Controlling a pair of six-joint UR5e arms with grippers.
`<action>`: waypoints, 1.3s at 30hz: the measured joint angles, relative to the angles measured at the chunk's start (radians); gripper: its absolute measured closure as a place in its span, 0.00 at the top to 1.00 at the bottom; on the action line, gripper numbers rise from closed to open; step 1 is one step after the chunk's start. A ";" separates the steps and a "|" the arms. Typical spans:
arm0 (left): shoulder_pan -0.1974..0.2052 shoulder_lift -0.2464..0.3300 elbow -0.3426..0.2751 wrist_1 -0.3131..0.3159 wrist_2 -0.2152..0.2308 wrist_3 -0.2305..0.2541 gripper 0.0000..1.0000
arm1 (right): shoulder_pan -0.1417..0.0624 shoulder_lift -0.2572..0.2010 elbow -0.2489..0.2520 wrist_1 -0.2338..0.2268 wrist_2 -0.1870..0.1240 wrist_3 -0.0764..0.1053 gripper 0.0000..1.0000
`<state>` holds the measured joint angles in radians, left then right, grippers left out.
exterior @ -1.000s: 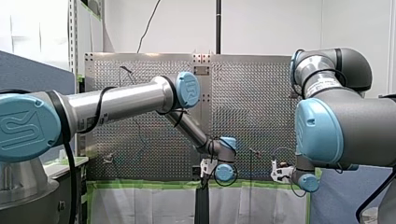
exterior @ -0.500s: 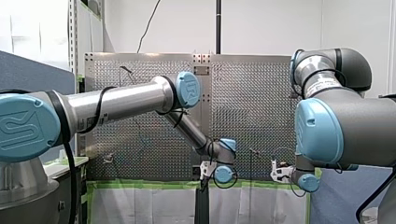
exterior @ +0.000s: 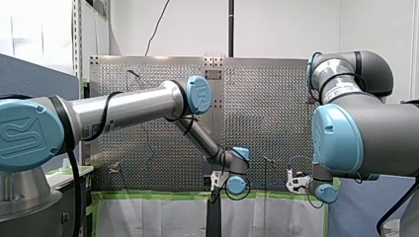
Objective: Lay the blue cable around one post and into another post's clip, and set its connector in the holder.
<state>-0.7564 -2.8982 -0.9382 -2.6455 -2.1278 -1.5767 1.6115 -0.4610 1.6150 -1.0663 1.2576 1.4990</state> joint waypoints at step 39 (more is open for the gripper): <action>-0.007 0.003 0.022 0.011 -0.042 0.021 0.73 | 0.003 0.000 0.000 -0.015 0.000 0.030 0.08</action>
<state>-0.7635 -2.8953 -0.9160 -2.6344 -2.1693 -1.5558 1.6144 -0.4611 1.6148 -1.0816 1.2579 1.5289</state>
